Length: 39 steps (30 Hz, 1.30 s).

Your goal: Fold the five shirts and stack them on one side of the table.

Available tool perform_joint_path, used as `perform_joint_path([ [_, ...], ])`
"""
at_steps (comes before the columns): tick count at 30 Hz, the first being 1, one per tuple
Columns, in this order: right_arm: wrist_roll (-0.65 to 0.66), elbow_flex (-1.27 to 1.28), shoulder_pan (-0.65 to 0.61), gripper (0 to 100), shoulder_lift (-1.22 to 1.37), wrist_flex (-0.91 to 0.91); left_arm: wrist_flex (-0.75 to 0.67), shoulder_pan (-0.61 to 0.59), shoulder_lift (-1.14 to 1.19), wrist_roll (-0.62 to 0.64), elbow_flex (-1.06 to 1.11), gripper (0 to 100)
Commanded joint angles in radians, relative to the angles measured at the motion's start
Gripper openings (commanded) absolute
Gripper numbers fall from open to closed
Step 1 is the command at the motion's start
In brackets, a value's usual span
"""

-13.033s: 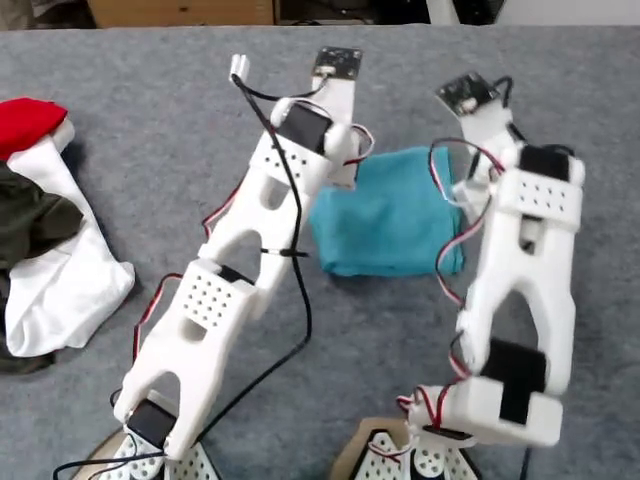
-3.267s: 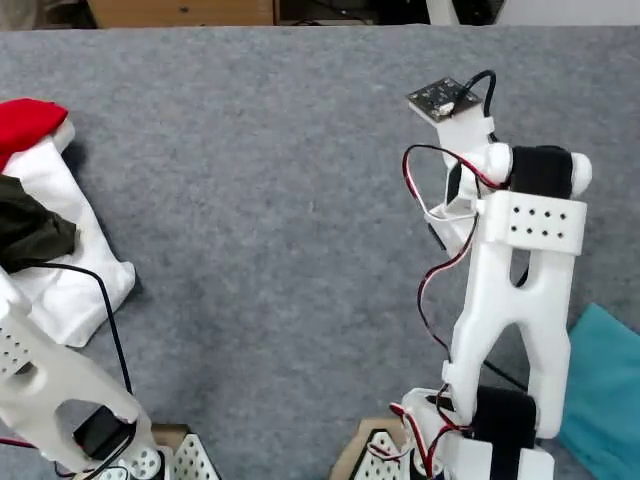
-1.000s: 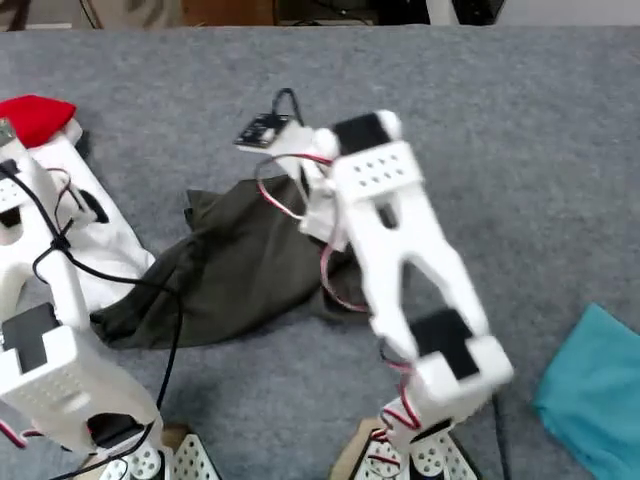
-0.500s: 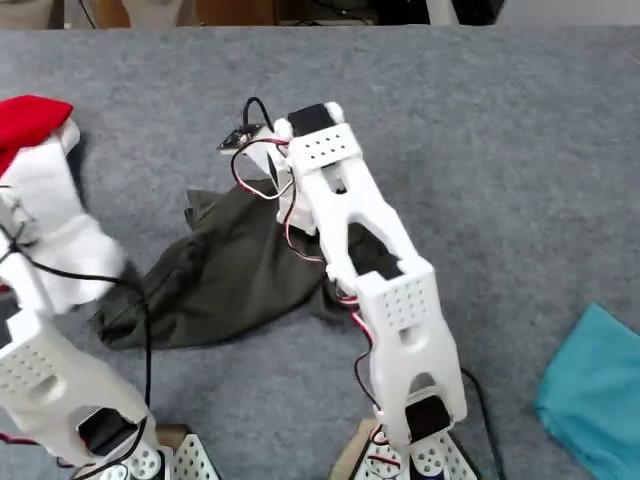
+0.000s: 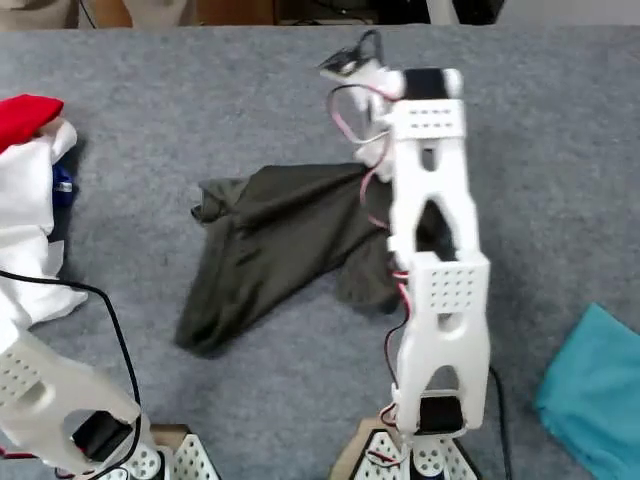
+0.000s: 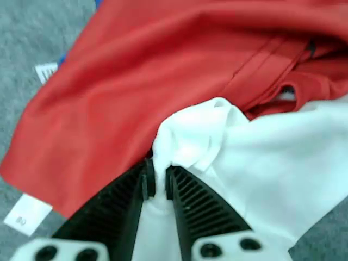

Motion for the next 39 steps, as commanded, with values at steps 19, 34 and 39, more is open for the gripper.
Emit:
perform_joint_path([
  [19, 0.138, 0.14, 0.084, 19.1, -0.469, 0.018, 0.493, 0.129, -0.077, -0.066, -0.167, 2],
  [34, 0.037, 0.811, -0.512, 18.9, -0.895, 0.012, 0.308, 0.15, -0.661, -0.064, 0.379, 17],
  [39, 0.011, 0.877, -0.668, 18.9, -0.892, -0.009, 0.229, 0.095, -0.771, -0.069, 0.522, 21],
])
